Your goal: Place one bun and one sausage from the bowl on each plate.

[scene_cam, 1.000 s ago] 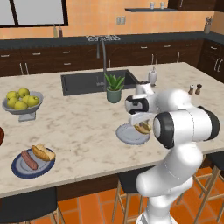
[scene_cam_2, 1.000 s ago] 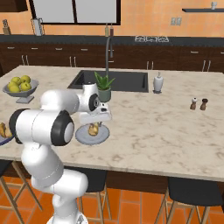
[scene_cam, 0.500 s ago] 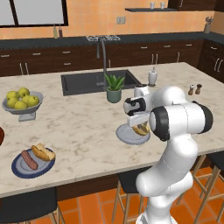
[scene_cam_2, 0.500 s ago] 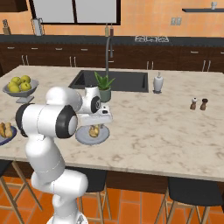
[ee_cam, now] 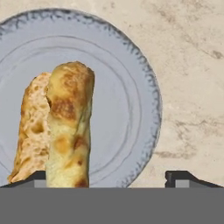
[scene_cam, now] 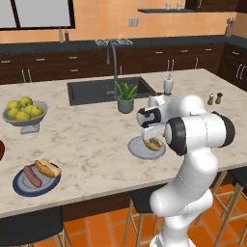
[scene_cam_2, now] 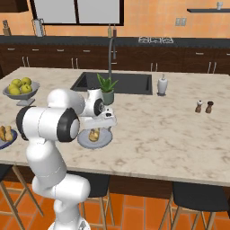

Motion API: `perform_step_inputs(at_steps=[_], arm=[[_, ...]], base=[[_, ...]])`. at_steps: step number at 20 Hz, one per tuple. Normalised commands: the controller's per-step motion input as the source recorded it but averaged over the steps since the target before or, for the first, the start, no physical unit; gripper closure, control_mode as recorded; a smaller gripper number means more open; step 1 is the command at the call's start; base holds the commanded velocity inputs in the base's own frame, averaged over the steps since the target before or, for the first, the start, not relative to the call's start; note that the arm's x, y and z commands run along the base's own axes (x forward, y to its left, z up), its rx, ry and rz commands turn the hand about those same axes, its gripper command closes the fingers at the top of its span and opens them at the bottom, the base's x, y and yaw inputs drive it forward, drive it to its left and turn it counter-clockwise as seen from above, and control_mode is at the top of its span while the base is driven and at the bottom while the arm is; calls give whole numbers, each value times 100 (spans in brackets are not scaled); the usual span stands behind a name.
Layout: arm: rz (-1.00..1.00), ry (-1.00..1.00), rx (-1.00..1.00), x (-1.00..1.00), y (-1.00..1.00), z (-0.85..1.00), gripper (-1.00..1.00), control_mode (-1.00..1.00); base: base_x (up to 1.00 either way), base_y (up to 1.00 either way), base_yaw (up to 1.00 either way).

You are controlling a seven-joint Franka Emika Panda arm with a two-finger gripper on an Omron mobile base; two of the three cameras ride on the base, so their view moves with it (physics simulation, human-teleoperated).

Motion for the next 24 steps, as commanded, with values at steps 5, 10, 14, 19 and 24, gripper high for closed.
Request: perform_step_inputs(at_steps=[5,10,14,19,24], arm=[[0,-8,-33,-1,4,-16,-100,-100],[0,-10,-27,-1,24,-24,-100,-100],[0,-5,-4,0,38,-9,-100,-100],[0,-5,0,0,61,-2,-100,-100],[0,-3,0,0,48,-1,-100,-100]], base=[[0,0,0],[0,0,0],[0,0,0],[0,0,0],[0,0,0]])
